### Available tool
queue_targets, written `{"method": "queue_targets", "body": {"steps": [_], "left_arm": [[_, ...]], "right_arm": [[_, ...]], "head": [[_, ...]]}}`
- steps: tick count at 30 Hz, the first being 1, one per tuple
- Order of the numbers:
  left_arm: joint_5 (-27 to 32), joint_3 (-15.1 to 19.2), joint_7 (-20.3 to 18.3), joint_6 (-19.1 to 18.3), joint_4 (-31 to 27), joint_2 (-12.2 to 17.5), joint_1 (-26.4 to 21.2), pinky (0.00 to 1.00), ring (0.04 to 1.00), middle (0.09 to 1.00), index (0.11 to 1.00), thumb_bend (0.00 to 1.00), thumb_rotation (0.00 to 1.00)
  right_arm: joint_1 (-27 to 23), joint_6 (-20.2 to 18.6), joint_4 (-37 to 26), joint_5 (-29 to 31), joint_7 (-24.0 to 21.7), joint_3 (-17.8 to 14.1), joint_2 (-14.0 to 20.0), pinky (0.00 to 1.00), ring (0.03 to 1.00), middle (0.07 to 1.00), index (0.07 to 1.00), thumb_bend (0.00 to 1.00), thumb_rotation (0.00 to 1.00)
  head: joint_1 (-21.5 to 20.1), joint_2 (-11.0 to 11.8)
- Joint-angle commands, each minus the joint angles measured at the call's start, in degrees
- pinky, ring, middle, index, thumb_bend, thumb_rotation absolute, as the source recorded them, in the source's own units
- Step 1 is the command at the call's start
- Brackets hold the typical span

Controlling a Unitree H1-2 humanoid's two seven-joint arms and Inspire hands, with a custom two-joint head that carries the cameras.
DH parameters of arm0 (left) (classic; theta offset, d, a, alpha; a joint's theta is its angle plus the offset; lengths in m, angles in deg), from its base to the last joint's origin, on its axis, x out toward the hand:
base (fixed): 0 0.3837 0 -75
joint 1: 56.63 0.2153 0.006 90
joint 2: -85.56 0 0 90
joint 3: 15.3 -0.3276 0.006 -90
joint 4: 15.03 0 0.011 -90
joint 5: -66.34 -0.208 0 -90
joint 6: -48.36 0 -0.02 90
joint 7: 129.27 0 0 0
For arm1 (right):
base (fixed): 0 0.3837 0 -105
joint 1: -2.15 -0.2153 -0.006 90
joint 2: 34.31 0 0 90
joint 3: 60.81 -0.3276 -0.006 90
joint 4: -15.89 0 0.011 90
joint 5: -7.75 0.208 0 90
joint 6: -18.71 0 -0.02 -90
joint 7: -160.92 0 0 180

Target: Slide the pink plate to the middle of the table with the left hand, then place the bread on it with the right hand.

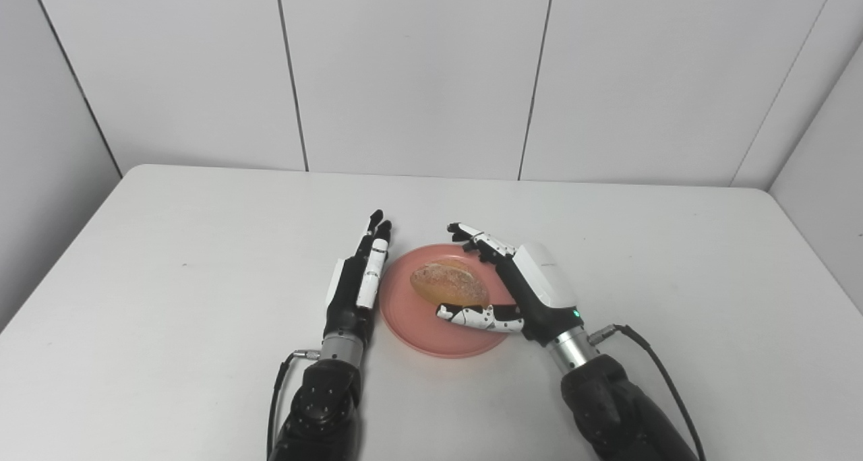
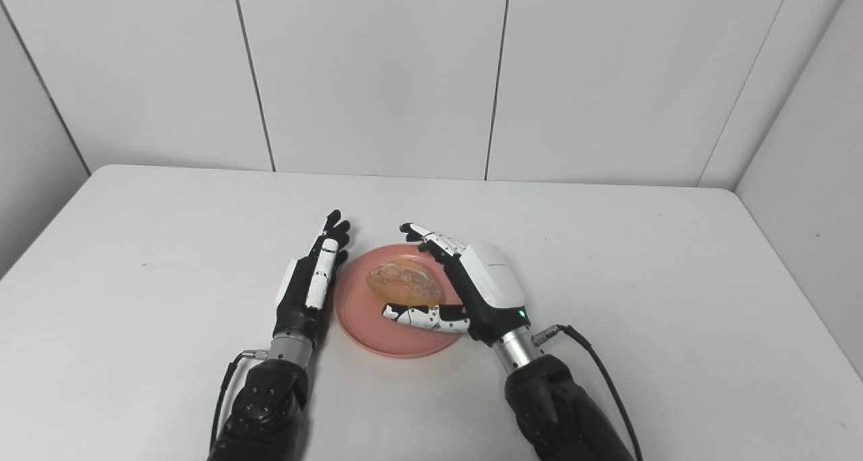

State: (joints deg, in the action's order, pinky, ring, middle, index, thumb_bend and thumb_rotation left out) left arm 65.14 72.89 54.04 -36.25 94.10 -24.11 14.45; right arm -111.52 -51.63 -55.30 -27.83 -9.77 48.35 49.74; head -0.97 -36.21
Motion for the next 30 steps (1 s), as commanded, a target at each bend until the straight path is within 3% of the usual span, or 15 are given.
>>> {"method": "queue_targets", "body": {"steps": [1, 4, 9, 11, 18, 21, 25, 30], "left_arm": [[0.2, 0.1, -0.5, 1.8, 0.0, 0.2, -1.2, 0.98, 0.978, 0.967, 0.958, 0.44, 1.00], [-0.4, 0.0, -0.3, 1.1, -0.5, 0.6, -1.1, 0.98, 0.979, 0.966, 0.955, 0.43, 1.00], [-0.7, 0.6, 0.6, 0.5, -1.4, 1.0, -1.0, 0.97, 0.965, 0.948, 0.932, 0.45, 1.00], [-0.9, 1.0, 1.0, 0.3, -1.8, 1.1, -1.0, 0.97, 0.963, 0.945, 0.929, 0.45, 1.00], [-2.7, 1.5, 3.0, 0.5, -2.2, 1.6, -1.0, 0.94, 0.941, 0.920, 0.898, 0.43, 1.00], [-3.2, 1.5, 3.6, -0.2, -2.7, 1.5, -0.9, 0.93, 0.929, 0.906, 0.884, 0.43, 1.00], [-4.0, 1.5, 3.9, -3.5, -4.6, 1.6, -0.4, 0.94, 0.932, 0.906, 0.876, 0.45, 1.00], [-5.4, 1.4, 4.5, -4.4, -4.9, 2.0, -0.4, 0.93, 0.925, 0.900, 0.874, 0.47, 1.00]], "right_arm": [[-0.7, 2.2, -2.9, 1.6, 0.1, -1.1, 0.4, 0.70, 0.780, 0.834, 0.858, 0.65, 0.81], [0.7, -0.2, -5.6, 3.7, -1.2, -2.4, -0.1, 0.72, 0.804, 0.854, 0.868, 0.65, 0.81], [3.5, -5.4, -10.0, 11.0, -4.7, -6.0, -2.4, 0.88, 0.935, 0.951, 0.947, 0.64, 0.85], [4.4, -7.3, -11.0, 15.5, -6.3, -7.8, -3.5, 0.90, 0.947, 0.964, 0.961, 0.62, 0.87], [4.4, -8.8, -9.5, 27.8, -10.1, -12.2, -6.4, 0.94, 0.974, 0.997, 0.998, 0.57, 0.99], [4.2, -8.7, -8.4, 30.3, -10.4, -13.4, -7.1, 0.97, 0.998, 1.000, 1.000, 0.58, 1.00], [4.1, -11.1, -7.8, 32.7, -9.7, -15.3, -8.7, 0.99, 1.000, 1.000, 1.000, 0.63, 1.00], [4.3, -14.1, -7.8, 34.5, -9.2, -16.8, -10.3, 1.00, 1.000, 1.000, 1.000, 0.66, 1.00]], "head": [[0.1, 0.0], [-0.1, -0.2], [-0.4, -0.4], [-0.7, -0.5], [-1.7, -1.0], [-2.0, -1.1], [-2.7, -1.4], [-3.1, -1.5]]}}
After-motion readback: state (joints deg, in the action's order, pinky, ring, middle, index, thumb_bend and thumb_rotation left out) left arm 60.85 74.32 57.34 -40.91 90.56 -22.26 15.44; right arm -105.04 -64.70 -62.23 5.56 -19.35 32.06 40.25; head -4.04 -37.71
